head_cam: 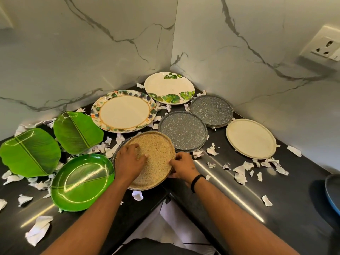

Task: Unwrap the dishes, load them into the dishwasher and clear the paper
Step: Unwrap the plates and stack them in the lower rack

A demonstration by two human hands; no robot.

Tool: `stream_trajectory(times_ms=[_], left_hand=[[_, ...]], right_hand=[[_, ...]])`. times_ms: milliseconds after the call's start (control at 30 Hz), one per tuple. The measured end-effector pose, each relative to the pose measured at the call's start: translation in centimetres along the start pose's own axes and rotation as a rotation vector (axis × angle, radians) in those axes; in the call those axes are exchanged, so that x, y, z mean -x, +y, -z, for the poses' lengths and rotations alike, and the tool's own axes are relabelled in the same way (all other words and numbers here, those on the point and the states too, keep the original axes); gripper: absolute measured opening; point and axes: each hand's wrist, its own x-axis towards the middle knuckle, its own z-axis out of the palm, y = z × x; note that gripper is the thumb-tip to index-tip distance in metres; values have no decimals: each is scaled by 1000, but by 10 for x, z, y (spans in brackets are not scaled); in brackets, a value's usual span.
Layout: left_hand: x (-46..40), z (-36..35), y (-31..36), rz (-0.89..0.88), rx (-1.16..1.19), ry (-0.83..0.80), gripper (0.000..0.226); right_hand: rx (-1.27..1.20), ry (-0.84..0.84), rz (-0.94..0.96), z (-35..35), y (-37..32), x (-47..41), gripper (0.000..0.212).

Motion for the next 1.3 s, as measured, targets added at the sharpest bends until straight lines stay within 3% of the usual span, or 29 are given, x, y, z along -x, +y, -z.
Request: stream_trajectory(times_ms=[167, 300, 500, 767, 1033, 1167, 1300], left_hand=[[-2, 13, 2, -41, 159, 196, 50], [-2, 30, 19, 56, 581, 190, 45], [28, 4, 66, 85, 889, -79, 14], [103, -65, 138, 48, 907, -531, 20], [214, -104, 220, -134, 758, -951, 18], [293, -131, 242, -231, 639, -1127, 10], [371, -157, 249, -303, 548, -1272, 25]], right_hand=[[-44, 5, 165, 14, -24, 7, 7], [-135, 64, 239, 40, -29, 15, 10], [-366, 287, 280, 87, 8, 63, 9], [-659, 539, 192, 149, 88, 157, 29], [-770, 846, 196, 198, 184, 298, 21], [-785, 969, 148, 204, 241, 373, 43], [-903, 1101, 116, 198, 296, 442, 40]])
